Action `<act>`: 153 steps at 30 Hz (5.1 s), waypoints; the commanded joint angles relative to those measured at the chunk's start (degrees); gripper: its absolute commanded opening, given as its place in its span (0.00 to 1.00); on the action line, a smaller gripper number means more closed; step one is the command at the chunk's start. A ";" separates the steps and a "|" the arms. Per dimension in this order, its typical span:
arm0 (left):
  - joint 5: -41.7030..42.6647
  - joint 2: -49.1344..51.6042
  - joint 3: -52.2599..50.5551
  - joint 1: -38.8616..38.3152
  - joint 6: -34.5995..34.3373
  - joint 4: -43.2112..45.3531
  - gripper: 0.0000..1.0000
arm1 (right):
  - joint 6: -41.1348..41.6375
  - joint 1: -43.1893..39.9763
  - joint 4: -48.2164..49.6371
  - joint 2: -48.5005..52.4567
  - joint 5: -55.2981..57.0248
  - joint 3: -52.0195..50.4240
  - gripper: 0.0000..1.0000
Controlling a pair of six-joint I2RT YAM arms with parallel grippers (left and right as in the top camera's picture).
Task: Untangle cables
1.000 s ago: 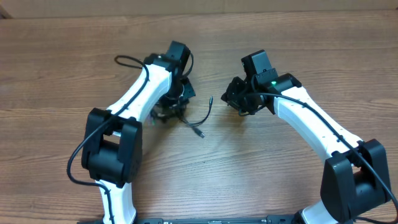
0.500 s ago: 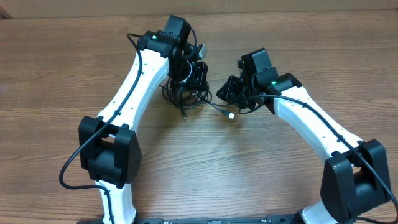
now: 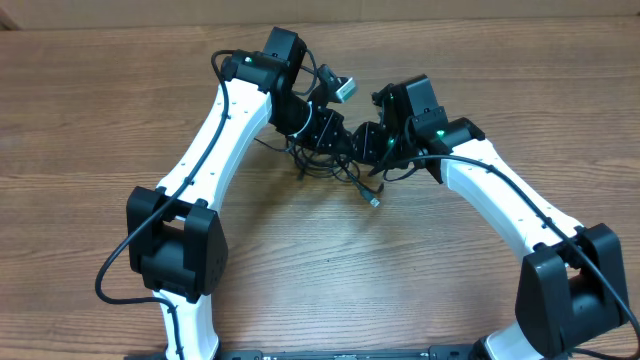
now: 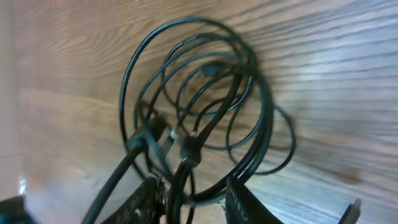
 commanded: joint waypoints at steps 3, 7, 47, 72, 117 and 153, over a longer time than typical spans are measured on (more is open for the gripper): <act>2.60 -1.44 1.38 -0.33 2.32 0.02 0.04 | -0.57 0.33 0.48 -1.18 6.14 0.52 0.24; 2.60 -1.44 1.38 -0.24 3.37 -0.33 0.04 | 1.73 0.31 0.55 -1.18 8.59 0.52 0.18; -40.33 -1.36 1.36 0.81 -21.55 2.12 0.67 | 20.39 -14.99 -20.13 -1.18 18.86 0.52 0.34; -29.73 17.68 1.38 0.39 -5.20 6.14 0.25 | 20.39 -15.02 -19.78 -1.18 18.45 0.52 0.34; 13.40 17.33 57.61 9.60 8.66 -27.54 0.04 | 22.45 -12.35 -24.11 -1.18 35.15 0.52 0.10; -48.70 -18.97 7.23 -0.79 -29.75 -17.81 0.04 | -11.80 -12.74 -8.79 -1.18 -6.32 0.55 0.68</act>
